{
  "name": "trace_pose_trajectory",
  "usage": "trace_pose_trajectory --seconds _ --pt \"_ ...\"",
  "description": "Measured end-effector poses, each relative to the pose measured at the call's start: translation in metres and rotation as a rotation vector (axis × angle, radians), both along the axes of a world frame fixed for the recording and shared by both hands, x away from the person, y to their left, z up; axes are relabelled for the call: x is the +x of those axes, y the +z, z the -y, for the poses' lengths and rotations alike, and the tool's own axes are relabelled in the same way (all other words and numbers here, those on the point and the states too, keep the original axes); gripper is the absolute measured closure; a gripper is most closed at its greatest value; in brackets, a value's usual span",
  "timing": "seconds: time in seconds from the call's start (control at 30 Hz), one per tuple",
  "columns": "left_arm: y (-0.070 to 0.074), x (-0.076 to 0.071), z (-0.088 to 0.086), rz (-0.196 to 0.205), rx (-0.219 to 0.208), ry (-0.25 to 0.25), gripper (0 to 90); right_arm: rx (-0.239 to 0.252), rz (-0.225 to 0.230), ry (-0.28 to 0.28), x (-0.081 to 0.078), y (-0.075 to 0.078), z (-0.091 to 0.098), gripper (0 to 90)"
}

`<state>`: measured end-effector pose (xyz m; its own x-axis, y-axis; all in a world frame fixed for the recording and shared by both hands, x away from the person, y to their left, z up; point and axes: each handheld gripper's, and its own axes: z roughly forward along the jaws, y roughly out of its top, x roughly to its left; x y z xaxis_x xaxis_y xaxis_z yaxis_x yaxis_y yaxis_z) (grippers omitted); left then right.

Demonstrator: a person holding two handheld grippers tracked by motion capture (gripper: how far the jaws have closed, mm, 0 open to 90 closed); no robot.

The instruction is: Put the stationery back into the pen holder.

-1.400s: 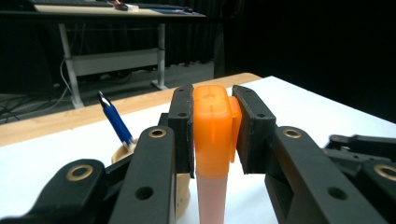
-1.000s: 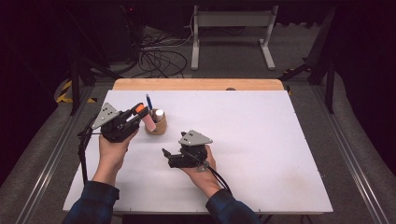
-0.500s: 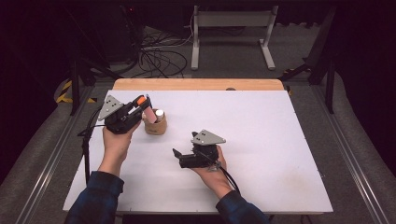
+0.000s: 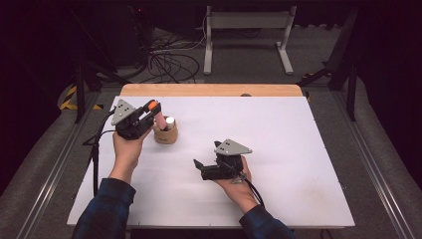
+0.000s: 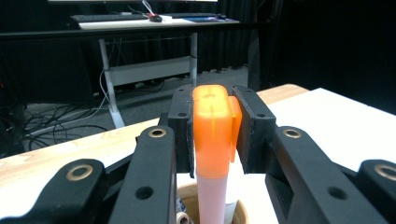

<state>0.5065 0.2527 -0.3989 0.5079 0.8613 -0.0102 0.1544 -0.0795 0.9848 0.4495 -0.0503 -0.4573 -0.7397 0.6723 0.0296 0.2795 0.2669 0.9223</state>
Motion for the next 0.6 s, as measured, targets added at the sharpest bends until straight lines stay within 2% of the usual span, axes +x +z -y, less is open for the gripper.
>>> trace_pose_trajectory --seconds 0.6 --pt "-0.014 0.010 0.008 -0.041 0.035 -0.013 71.2 0.011 0.003 -0.053 0.000 0.003 0.032 6.2"
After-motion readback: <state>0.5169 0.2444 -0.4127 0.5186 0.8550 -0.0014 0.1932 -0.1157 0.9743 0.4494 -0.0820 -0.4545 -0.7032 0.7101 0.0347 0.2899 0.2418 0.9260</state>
